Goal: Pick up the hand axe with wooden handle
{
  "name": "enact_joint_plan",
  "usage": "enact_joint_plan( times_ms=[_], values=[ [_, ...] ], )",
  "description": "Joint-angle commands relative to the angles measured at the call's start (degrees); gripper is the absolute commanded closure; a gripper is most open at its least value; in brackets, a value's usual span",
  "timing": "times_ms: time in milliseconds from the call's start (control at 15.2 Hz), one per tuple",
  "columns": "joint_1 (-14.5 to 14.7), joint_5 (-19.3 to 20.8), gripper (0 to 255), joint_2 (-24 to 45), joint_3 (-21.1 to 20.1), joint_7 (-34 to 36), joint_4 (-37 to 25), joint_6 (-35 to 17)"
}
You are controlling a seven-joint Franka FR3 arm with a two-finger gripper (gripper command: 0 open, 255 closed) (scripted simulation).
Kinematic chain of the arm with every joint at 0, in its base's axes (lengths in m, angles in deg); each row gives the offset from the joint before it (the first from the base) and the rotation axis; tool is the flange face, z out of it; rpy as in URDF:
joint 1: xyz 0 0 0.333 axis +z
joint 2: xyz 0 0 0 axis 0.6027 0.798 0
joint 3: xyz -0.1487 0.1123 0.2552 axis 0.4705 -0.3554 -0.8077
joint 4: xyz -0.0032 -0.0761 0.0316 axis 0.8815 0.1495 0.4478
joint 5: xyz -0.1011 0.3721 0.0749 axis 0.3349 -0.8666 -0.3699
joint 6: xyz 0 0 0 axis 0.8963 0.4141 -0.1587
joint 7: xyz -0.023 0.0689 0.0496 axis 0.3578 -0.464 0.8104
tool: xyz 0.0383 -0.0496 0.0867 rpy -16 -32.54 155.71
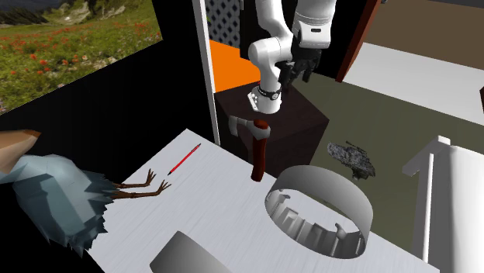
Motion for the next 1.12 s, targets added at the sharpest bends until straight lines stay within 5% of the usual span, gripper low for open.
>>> enact_joint_plan(
  times_ms=[0, 462, 858, 1056],
  values=[
    [-0.2, 0.9, 0, 2.7, 2.2, -3.6, -2.4, -0.6],
    [-0.6, 1.6, 0, 13.7, 10.0, -16.4, -12.1, -3.2],
    [-1.3, -2.0, 0, 25.8, 16.0, -28.3, -23.5, -4.2],
    [-1.4, -2.0, 0, 25.9, 16.0, -28.3, -22.1, -5.7]
  ],
)
